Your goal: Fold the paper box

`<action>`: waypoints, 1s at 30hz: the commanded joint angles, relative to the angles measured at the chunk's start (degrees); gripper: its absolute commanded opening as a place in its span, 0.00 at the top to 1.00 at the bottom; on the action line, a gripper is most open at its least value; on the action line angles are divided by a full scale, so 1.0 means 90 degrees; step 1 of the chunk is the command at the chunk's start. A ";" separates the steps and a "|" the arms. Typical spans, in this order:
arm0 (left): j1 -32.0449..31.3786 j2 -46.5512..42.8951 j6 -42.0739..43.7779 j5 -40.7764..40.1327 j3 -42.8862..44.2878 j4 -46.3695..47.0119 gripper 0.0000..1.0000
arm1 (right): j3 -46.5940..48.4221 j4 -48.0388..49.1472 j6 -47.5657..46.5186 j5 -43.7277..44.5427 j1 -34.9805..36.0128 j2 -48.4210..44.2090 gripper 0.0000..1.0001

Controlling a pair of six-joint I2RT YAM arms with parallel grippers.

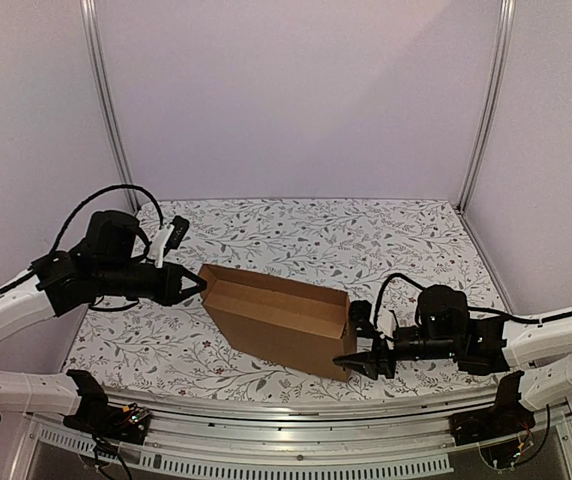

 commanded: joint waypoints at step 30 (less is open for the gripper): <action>-0.0831 0.0282 -0.0657 -0.1116 -0.0088 -0.0437 1.00 | 0.0022 -0.0763 0.0585 0.0732 -0.0019 -0.1193 0.01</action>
